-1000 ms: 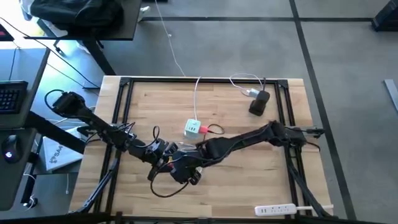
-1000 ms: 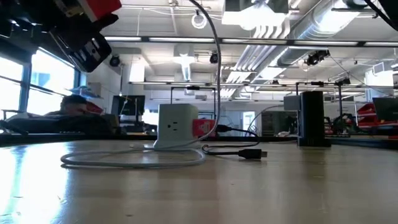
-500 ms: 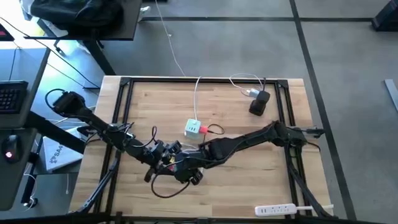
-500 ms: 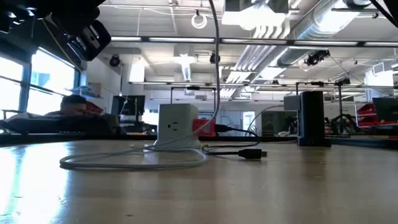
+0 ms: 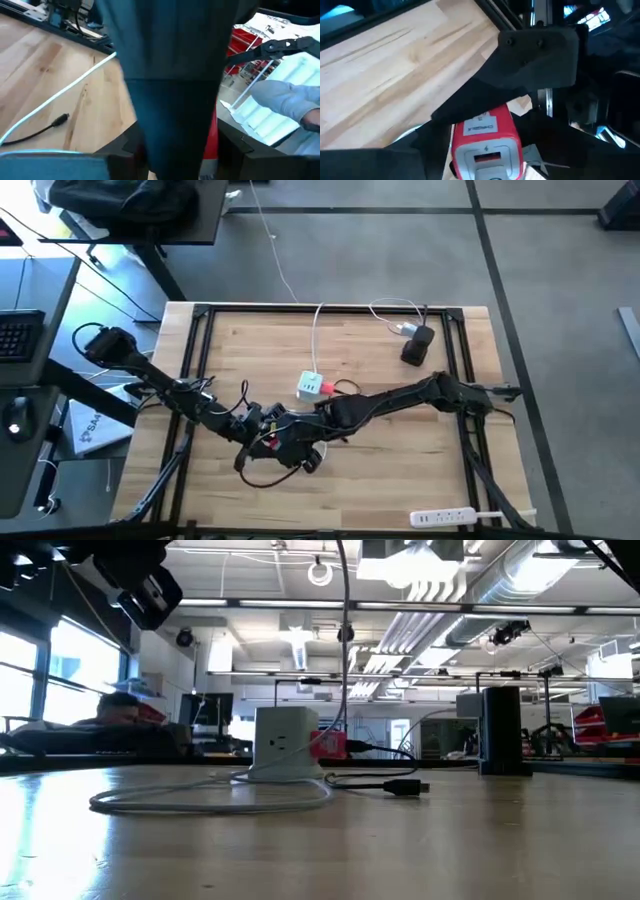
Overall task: Insert USB
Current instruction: Insert the pink charger adapter into the bottom white outlet extension
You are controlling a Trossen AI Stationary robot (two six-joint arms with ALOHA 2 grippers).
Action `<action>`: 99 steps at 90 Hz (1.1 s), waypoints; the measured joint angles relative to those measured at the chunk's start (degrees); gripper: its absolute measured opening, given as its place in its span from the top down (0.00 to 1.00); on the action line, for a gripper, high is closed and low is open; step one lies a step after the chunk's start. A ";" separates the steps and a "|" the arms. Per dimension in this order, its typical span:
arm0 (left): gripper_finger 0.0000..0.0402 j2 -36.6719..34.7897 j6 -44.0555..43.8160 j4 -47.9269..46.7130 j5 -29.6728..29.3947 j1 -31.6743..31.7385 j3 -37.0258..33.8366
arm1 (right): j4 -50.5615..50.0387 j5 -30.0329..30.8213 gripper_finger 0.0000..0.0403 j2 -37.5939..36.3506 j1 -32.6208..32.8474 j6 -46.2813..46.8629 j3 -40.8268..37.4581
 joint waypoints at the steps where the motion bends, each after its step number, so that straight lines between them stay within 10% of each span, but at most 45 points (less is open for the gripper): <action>1: 0.69 0.00 0.01 0.00 0.03 -0.01 0.00 | -0.02 0.00 0.48 0.00 0.00 -0.11 0.00; 20: 0.67 0.00 3.56 0.28 0.08 0.01 -0.02 | -0.77 0.25 0.74 0.00 0.04 -0.62 0.02; 75: 0.47 0.11 16.87 2.32 0.02 -1.80 -0.09 | -24.98 1.66 0.74 -2.01 1.68 23.15 5.01; 99: 0.47 0.15 23.69 1.83 -14.31 -0.88 -0.09 | -35.53 -2.17 0.74 -2.87 4.94 43.37 4.83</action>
